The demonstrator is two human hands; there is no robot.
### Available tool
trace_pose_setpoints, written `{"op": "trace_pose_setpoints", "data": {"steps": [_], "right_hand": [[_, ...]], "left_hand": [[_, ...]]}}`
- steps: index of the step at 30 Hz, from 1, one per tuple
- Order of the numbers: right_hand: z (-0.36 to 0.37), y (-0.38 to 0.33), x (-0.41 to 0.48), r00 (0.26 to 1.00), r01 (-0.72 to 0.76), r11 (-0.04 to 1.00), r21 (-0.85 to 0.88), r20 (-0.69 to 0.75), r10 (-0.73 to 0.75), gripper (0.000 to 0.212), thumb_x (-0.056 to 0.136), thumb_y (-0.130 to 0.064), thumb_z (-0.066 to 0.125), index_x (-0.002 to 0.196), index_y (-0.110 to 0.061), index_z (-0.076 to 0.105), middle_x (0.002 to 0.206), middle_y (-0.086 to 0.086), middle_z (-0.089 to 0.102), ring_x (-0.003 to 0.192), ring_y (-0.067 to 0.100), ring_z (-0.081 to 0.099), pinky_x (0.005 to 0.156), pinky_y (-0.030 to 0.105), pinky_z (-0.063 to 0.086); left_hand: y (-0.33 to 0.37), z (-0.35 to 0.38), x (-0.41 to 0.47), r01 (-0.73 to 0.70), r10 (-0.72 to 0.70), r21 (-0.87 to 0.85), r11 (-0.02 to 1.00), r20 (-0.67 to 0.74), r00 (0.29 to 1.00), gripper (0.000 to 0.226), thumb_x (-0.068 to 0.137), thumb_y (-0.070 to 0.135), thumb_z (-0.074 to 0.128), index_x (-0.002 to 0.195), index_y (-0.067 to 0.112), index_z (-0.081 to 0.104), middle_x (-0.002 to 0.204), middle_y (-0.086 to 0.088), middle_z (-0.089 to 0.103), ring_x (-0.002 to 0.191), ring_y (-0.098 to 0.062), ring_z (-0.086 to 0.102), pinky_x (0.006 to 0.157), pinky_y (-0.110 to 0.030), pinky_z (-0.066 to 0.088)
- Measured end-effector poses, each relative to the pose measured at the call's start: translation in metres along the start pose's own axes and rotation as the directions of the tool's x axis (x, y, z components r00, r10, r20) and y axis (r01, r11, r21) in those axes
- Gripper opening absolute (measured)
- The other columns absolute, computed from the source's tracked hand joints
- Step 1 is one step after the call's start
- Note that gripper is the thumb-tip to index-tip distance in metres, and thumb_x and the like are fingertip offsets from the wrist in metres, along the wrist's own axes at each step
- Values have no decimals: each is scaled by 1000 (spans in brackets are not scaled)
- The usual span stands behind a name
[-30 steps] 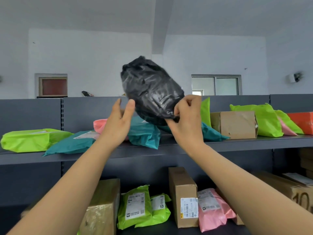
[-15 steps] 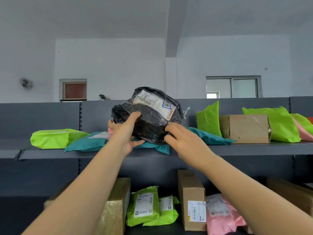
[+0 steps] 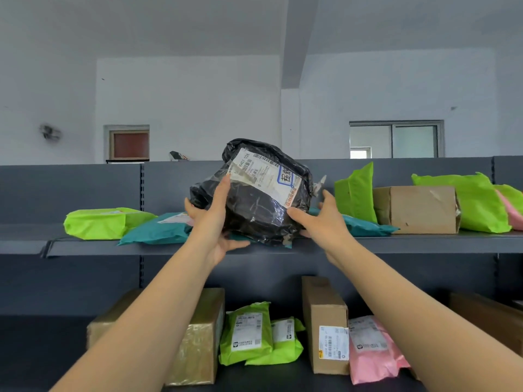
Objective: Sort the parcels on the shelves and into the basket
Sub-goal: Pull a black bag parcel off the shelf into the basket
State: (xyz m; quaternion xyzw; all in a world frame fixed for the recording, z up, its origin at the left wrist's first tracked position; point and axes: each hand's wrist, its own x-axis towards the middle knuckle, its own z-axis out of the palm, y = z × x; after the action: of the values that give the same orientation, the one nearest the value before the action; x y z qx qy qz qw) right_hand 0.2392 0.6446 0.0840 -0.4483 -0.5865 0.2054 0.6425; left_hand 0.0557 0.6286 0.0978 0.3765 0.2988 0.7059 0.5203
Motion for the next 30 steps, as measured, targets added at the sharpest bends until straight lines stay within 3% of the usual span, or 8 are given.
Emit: {"op": "trace_pose_setpoints", "data": {"steps": [2,8,11,16,20,23,26,30], "right_hand": [[5,-1,-8,996,-67,991,114,60,60,106,72,-20,81,151,-23,9,123,3,59,111,22,59,93,46,51],[11,-16,-42,1000,6,998,64,-16,-5,108,69,-6,82,150,-18,12,96,-14,55,101,12,59,98,45,47],[11,-26,-64,999,20,999,43,-39,-18,108,66,-8,84,148,-16,14,103,-5,60,100,13,60,96,46,48],[-2,-40,-106,996,-25,995,94,-88,33,93,71,-4,80,143,-19,22,116,8,59,99,21,64,70,33,59],[-36,-40,-141,964,-88,996,-2,-251,85,105,73,-15,79,150,-25,8,120,0,47,105,17,53,75,33,53],[-75,-37,-167,929,-184,976,-113,-344,135,102,72,-27,80,149,-31,14,134,1,39,116,21,49,90,43,51],[-117,-32,-202,921,-227,935,-272,-371,116,70,79,-18,76,139,-21,41,124,-2,48,109,18,52,86,38,48],[-188,-13,-263,905,-351,806,-477,-395,161,10,84,-11,69,92,-16,69,93,4,72,89,25,66,83,50,53]], "left_hand": [[2,-7,-4,-11,11,-10,1000,-4,1000,118,63,47,82,143,49,-4,141,1,35,113,-37,52,66,-68,49],[11,-35,-19,-96,98,-32,995,96,991,103,71,14,81,141,39,9,112,10,46,95,-13,55,74,-55,55],[19,-45,-32,-160,160,-10,987,147,976,101,71,10,80,139,38,11,106,15,45,95,-10,56,69,-47,58],[19,-53,-54,-244,237,3,970,235,943,98,64,14,86,129,42,18,127,7,45,113,-17,55,80,-49,56],[3,-51,-79,-408,348,148,901,315,883,111,55,26,91,135,42,16,137,8,39,123,-10,44,104,-40,41],[-10,-40,-102,-496,376,212,842,430,821,108,63,20,87,141,33,14,135,11,36,119,-1,37,99,-21,31],[-35,-23,-134,-536,321,241,809,583,746,104,62,21,87,137,37,17,127,17,36,117,0,38,95,-19,31],[-88,11,-190,-548,204,266,793,731,651,97,61,25,88,130,42,21,126,17,41,114,-2,42,92,-20,35]]}}
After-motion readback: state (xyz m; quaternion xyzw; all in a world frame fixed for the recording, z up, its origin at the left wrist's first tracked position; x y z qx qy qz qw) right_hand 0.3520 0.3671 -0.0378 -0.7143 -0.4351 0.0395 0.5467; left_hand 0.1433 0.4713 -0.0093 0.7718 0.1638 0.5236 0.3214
